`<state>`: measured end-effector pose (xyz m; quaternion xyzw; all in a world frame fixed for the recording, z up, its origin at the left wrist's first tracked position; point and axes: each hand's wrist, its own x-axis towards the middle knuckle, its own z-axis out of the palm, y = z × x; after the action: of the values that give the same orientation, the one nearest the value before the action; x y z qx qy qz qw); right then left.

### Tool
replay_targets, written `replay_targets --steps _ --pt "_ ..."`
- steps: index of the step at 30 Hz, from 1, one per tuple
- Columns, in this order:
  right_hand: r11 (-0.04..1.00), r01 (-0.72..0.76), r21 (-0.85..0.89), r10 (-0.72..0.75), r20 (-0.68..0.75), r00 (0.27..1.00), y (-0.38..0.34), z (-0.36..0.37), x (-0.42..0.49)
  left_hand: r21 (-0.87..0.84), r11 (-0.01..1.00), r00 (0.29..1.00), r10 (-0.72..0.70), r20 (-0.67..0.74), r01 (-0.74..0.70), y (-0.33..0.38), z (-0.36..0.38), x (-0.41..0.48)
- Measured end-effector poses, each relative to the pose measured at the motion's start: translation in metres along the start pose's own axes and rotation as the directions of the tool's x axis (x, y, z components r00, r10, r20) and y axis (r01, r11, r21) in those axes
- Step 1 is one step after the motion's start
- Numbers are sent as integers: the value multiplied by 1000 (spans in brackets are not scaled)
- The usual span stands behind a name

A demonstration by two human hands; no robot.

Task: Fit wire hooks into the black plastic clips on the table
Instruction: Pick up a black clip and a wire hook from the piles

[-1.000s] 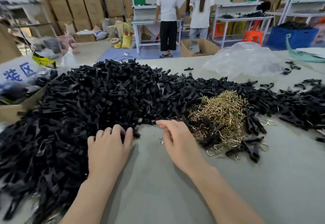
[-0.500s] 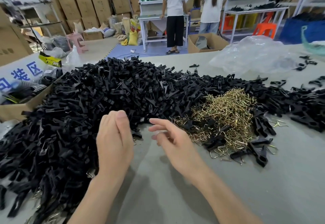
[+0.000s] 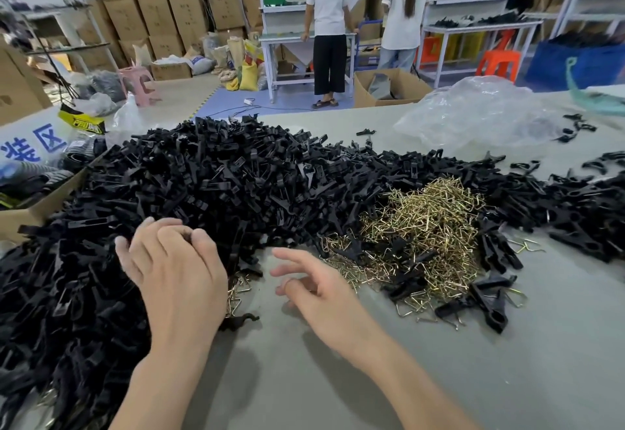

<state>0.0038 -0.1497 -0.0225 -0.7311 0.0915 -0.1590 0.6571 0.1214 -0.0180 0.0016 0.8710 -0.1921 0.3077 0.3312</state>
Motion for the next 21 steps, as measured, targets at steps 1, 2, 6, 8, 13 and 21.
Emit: replay_targets --steps 1,2,6,8,13,21 --pt "1000 12 16 -12 -4 1000 -1 0 0 -95 994 998 52 -20 -54 4 -2 -2" --pt "999 22 33 -22 -3 1000 -3 0 1 -214 971 995 100 -22 -102 9 -3 -6" --pt "991 68 114 -74 46 996 -8 0 2 -597 796 960 85 267 96 38 5 -36" --pt "993 91 69 -95 55 994 -8 -1 0 -642 737 931 48 363 212 44 9 -45" --pt "990 137 -34 -137 -5 991 -6 0 -2 -653 733 942 51 333 191 47 12 -48" --pt "981 66 182 -47 -105 993 -4 -11 5 -726 631 957 -101 271 272 37 2 -31"
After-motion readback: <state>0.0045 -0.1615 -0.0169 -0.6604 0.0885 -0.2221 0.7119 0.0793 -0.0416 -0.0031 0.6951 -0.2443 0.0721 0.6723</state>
